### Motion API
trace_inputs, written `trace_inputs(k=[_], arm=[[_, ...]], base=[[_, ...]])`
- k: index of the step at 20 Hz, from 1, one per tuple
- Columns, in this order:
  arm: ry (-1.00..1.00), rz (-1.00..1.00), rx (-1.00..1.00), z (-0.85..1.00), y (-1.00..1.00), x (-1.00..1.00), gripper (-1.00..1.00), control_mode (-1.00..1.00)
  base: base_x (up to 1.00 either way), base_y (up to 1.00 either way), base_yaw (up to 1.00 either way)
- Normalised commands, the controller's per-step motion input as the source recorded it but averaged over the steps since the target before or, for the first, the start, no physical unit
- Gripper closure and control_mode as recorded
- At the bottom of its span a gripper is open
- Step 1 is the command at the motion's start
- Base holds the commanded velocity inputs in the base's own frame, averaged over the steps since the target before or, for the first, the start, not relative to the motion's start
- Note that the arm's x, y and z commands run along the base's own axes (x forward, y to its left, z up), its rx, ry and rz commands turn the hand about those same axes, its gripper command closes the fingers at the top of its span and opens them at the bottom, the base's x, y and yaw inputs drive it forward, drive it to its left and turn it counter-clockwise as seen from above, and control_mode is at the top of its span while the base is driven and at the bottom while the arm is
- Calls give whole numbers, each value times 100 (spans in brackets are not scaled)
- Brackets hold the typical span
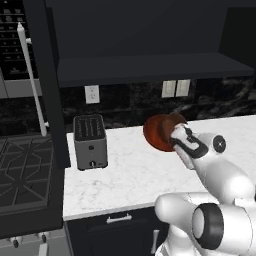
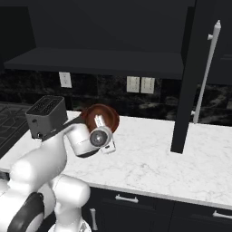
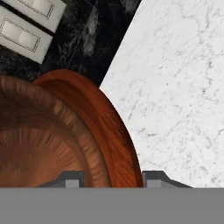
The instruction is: Pick up the bowls on the counter and stack them on top of one another in the open cabinet. Place the smaller bowl on top of the larger bowl.
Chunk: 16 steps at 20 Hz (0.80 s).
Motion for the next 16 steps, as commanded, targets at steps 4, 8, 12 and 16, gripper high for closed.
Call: trace_inputs(k=[4, 8, 12, 16], arm=[[-3, -27, 3, 78, -11, -87, 100, -100], [-1, -25, 3, 82, -9, -70, 100, -100], [0, -14, 11, 91, 0, -66, 100, -100], [0, -7, 15, 82, 0, -71, 100, -100]], base=[[0, 0, 0], [0, 0, 0], [0, 0, 0], [0, 0, 0]])
